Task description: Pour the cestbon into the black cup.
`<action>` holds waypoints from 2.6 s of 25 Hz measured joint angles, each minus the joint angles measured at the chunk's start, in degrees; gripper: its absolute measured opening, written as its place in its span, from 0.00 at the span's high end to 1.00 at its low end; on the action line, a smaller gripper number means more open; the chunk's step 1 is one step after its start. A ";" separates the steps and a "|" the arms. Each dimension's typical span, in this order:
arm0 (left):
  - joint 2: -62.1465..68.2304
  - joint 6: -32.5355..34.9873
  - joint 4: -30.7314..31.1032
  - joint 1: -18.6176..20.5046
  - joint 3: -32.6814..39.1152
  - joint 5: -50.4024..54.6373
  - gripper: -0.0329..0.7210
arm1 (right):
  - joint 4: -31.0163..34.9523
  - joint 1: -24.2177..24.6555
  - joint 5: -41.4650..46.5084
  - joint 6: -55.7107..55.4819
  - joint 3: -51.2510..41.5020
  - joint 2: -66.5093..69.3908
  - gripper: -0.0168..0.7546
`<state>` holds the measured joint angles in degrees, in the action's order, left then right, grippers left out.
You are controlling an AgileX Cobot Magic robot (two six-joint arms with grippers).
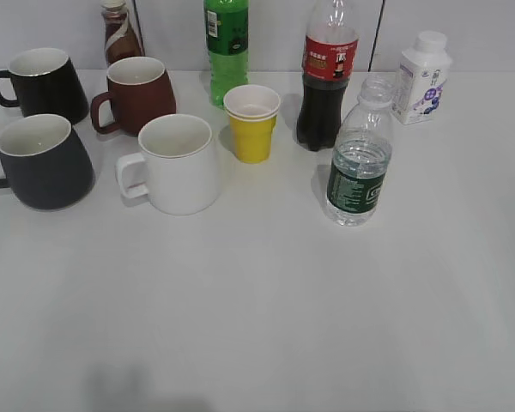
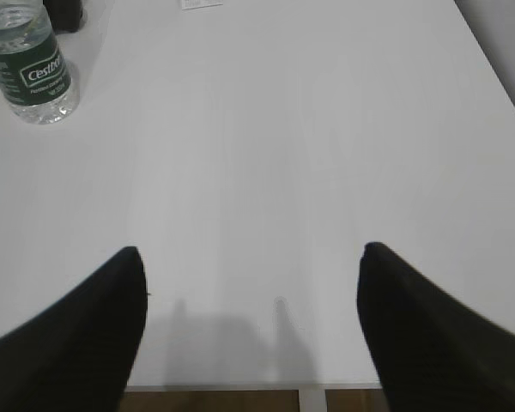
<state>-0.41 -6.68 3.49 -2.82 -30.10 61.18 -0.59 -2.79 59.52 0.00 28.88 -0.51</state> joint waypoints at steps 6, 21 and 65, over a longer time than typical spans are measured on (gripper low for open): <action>0.00 0.00 0.00 0.00 0.00 0.00 0.50 | 0.00 0.00 0.00 0.00 0.00 0.00 0.24; 0.00 0.00 0.00 0.00 0.00 0.00 0.50 | 0.00 0.00 0.00 0.00 0.00 0.00 0.24; 72.20 0.00 0.38 4.94 11.36 -94.74 0.50 | 0.22 0.00 0.00 0.00 0.00 0.00 0.24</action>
<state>71.79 -6.68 3.87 2.12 -18.73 -33.56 -0.37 -2.79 59.52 0.00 28.88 -0.51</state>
